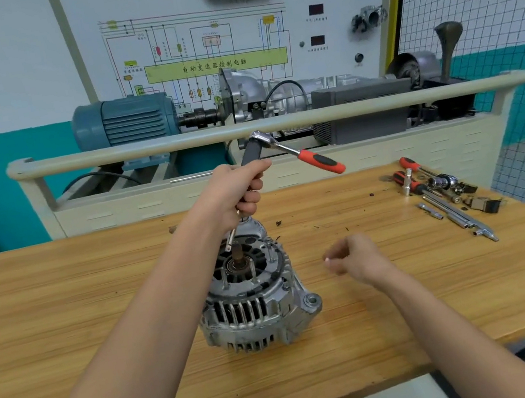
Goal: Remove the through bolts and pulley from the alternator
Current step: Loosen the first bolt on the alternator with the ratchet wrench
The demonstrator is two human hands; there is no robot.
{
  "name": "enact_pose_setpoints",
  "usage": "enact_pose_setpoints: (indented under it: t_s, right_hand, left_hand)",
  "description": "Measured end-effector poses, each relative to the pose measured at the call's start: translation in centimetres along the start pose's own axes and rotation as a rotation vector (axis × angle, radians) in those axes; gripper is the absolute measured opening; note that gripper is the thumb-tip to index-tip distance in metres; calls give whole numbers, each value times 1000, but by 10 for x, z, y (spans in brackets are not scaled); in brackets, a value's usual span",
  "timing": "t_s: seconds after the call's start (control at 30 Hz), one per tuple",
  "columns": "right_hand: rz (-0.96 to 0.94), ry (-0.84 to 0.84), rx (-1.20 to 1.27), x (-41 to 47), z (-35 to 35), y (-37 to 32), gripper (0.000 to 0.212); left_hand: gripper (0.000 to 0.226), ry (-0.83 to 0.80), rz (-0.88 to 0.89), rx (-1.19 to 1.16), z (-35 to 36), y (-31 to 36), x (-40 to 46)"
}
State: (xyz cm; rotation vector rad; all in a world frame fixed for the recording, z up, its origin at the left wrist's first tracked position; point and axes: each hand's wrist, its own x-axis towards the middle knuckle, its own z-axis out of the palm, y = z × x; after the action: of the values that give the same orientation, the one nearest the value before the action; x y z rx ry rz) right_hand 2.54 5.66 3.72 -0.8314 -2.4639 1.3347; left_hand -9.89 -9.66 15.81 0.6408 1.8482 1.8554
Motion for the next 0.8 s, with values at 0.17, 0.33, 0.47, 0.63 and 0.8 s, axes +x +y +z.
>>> enact_pose_setpoints:
  t_s: [0.17, 0.33, 0.47, 0.63, 0.8]
  right_hand:
    - [-268, 36, 452, -22, -30, -61, 17]
    - [-428, -196, 705, -39, -10, -111, 15]
    - [-504, -268, 765, -38, 10, -132, 20]
    - [-558, -251, 720, -33, 22, -136, 27]
    - [-597, -237, 709, -29, 30, -137, 29]
  left_hand:
    - [29, 48, -24, -275, -12, 13, -3]
    - [37, 38, 40, -539, -27, 27, -11]
    - [43, 16, 80, -783, -35, 39, -17]
    - [42, 44, 146, -933, -51, 47, -19]
    - [42, 65, 174, -1000, -55, 48, -21]
